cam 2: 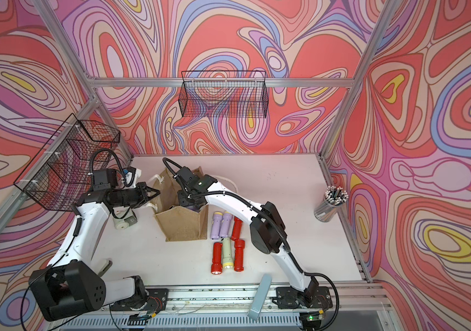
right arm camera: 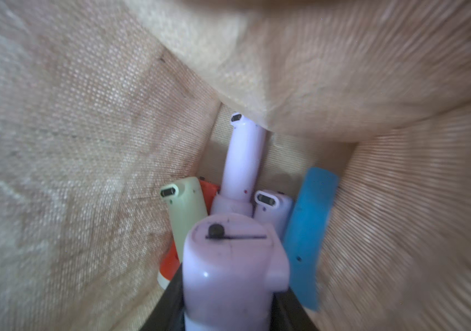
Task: Put the flashlights into the tote bags
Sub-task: Place the flashlight in the canvas bag, then pick up the flashlight from the center of the board.
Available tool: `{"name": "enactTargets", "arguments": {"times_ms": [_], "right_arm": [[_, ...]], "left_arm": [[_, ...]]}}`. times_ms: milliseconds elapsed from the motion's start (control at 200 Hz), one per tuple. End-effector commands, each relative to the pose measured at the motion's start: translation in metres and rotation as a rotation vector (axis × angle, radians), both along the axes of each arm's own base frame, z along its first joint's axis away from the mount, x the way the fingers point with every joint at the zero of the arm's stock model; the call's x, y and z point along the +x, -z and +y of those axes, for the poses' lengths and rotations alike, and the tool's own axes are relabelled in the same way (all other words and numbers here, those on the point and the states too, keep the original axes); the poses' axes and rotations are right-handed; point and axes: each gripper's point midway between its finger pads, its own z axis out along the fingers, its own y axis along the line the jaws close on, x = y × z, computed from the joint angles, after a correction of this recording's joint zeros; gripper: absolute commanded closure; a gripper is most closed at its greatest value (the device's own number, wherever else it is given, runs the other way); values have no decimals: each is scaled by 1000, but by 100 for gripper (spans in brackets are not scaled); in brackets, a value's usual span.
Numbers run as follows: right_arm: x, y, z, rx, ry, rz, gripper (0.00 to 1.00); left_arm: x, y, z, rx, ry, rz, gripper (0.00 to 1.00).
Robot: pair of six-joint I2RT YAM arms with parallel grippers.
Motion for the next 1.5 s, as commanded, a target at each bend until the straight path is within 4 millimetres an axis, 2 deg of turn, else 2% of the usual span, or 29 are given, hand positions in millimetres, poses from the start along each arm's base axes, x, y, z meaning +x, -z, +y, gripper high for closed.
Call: {"name": "enactTargets", "arguments": {"times_ms": [0, 135, 341, 446, 546, 601, 691, 761, 821, 931, 996, 1232, 1382, 1497], "right_arm": [[-5, 23, 9, 30, 13, 99, 100], [-8, 38, -2, -31, 44, 121, 100], [-11, 60, -43, -229, 89, 96, 97], [-8, 62, -56, -303, 87, 62, 95], [-6, 60, -58, -327, 70, 38, 91], [-6, 59, -57, -326, 61, 34, 86], [-7, 60, -51, -304, 40, 41, 67], [-8, 60, -47, -293, 25, 49, 48], [-9, 56, -42, -286, 5, 44, 45], [-8, 36, -35, -248, -19, 17, 42], [-7, 23, -32, -231, -28, -1, 35], [-11, -24, -29, -153, -64, -52, 27], [-13, -58, -27, -80, -69, -100, 27], [-12, -88, -33, -53, -66, -160, 27]], "left_arm": [[-3, -2, -4, -18, 13, 12, 100], [-4, -2, -4, -14, 14, 9, 100], [-3, -2, -2, -3, 4, 8, 100], [-2, -2, -1, 2, -5, 12, 100], [-2, -1, 0, 3, -11, 15, 100], [-2, -1, 1, 5, -14, 16, 100], [-3, -2, 1, 7, -16, 14, 100], [-2, -2, 1, 8, -18, 15, 100], [-2, -2, 1, 5, -18, 17, 100], [-3, -2, 0, 0, -16, 16, 100], [-3, -2, 0, 1, -12, 13, 100], [-6, 1, 0, 13, -9, 18, 100], [-5, -1, -1, 1, -8, 11, 100], [-6, -1, -2, -3, -6, 11, 100]]}}
